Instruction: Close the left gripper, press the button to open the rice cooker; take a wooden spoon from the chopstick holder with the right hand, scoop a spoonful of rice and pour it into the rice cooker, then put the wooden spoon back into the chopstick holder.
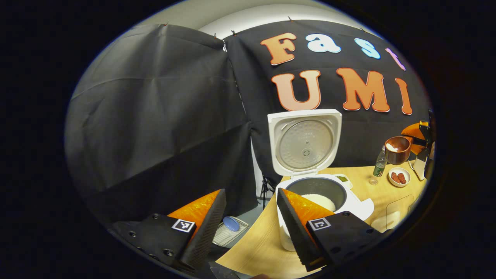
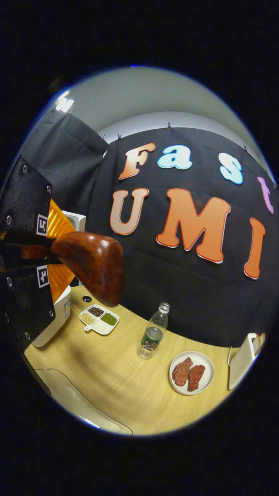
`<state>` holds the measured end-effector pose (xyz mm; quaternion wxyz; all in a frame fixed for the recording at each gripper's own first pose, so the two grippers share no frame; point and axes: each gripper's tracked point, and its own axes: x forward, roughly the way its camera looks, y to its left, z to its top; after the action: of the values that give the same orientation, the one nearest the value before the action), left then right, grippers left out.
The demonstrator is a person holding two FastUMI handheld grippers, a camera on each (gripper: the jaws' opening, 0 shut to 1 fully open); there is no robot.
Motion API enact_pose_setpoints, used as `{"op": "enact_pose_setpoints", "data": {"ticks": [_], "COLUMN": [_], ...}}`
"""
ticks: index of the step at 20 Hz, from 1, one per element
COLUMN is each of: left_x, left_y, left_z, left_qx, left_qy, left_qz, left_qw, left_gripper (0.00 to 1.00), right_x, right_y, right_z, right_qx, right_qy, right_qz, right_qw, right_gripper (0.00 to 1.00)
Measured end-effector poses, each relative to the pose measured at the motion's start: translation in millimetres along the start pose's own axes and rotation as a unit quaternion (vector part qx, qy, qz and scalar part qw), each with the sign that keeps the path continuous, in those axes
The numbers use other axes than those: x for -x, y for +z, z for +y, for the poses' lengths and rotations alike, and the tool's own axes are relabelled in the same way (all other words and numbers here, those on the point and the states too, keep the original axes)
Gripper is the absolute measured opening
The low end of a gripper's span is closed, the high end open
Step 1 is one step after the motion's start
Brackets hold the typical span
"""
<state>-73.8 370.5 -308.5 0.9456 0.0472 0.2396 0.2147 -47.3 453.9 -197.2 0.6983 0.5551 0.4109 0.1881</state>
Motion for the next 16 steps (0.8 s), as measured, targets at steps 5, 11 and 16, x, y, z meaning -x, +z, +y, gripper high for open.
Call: {"op": "enact_pose_setpoints", "data": {"ticks": [5,11,16], "left_x": [-15.4,-12.0,-7.8], "left_y": [-20.2,-43.0,-63.3], "left_z": [31.4,57.6,71.3], "left_qx": [0.019,0.028,0.036], "left_qy": [0.016,0.033,0.048], "left_qz": [0.023,0.045,0.068], "left_qw": [0.999,0.998,0.996], "left_gripper": [0.91,0.85,0.85], "right_x": [-47.1,-90.5,-110.1], "right_y": [-45.8,-91.3,-122.5], "right_z": [31.6,34.1,45.8], "right_qx": [0.079,0.256,0.393], "right_qy": [-0.005,-0.037,-0.029], "right_qz": [0.007,0.013,0.023], "right_qw": [0.997,0.966,0.919], "right_gripper": [0.13,0.14,0.13]}}
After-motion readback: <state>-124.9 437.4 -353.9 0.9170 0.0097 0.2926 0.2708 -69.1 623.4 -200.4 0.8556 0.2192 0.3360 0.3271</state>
